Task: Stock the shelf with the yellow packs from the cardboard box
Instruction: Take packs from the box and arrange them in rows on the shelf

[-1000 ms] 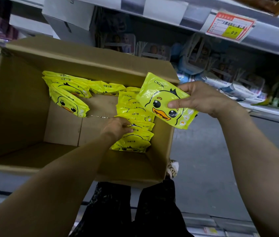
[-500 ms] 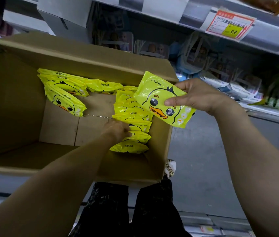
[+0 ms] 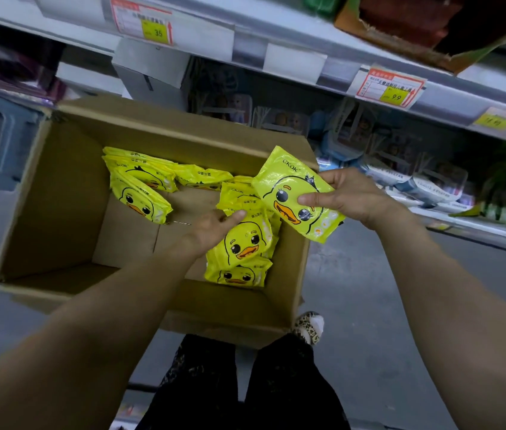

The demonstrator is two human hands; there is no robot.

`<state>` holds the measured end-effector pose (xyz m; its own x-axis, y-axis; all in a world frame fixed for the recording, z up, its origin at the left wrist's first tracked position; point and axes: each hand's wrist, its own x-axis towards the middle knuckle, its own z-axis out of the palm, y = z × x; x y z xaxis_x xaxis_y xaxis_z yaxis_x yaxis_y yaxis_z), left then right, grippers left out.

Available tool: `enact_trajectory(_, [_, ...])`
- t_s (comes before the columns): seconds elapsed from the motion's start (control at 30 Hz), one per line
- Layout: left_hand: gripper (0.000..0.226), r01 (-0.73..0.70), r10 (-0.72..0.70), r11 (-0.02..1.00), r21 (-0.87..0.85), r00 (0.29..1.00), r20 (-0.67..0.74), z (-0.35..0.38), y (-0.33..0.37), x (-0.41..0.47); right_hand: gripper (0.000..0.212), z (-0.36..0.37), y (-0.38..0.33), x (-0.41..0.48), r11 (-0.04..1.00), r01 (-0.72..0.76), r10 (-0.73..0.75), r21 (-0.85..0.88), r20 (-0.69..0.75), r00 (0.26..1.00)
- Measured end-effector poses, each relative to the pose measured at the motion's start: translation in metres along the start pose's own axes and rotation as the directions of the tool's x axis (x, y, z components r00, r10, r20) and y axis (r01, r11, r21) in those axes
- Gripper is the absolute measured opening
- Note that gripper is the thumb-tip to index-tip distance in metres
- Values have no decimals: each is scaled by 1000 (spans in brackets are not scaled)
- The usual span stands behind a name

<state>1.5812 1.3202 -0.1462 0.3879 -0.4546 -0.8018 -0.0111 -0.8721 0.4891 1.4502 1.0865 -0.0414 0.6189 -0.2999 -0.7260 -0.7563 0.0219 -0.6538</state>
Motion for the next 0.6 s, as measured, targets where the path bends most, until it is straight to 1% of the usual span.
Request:
enact_trajectory(0.03, [58,29,-26,995,-94,999,27,-2,4,-5,30,0,2,-2,1000,5,-5,11,-12,1000])
enact_trajectory(0.07, [67,53,-46,987,-154,998,52,-4,8,-9,31,-1,5,-5,1000,12,-12,20,-23,1000])
enact_trajectory(0.13, [86,78,-64,978,-192,995,78,-5,13,-18,31,-3,9,-12,999,26,-24,48,-37,999])
enact_trajectory(0.17, [88,66,-51,972,-224,996,73,-6,16,-23,30,-4,10,-17,997,30,-28,64,-40,999])
enact_trajectory(0.27, [74,58,-23,923,-380,995,96,-10,23,-45,26,-10,8,-34,994,50,-46,93,-46,998])
enact_trajectory(0.3, [74,48,-13,914,-404,996,88,-12,24,-52,27,-13,7,-41,994,58,-54,93,-48,997])
enact_trajectory(0.33, [79,34,-6,913,-406,997,72,-13,26,-60,28,-18,4,-49,994,71,-67,84,-50,997])
enact_trajectory(0.43, [105,-15,15,920,-392,1000,-1,-16,31,-78,29,-37,-6,-78,992,117,-115,38,-52,992])
enact_trajectory(0.47, [105,-22,13,926,-377,1000,-27,-18,38,-87,29,-45,-10,-89,991,137,-136,13,-48,990])
enact_trajectory(0.5, [94,-54,35,921,-386,998,-57,-18,52,-103,28,-53,-14,-101,987,160,-160,-15,-46,986])
enact_trajectory(0.57, [50,-118,92,910,-398,992,-84,-18,80,-134,25,-70,-22,-128,975,210,-213,-67,-43,976])
enact_trajectory(0.6, [34,-150,122,914,-377,988,-99,-18,93,-147,23,-79,-26,-141,968,232,-236,-91,-41,971])
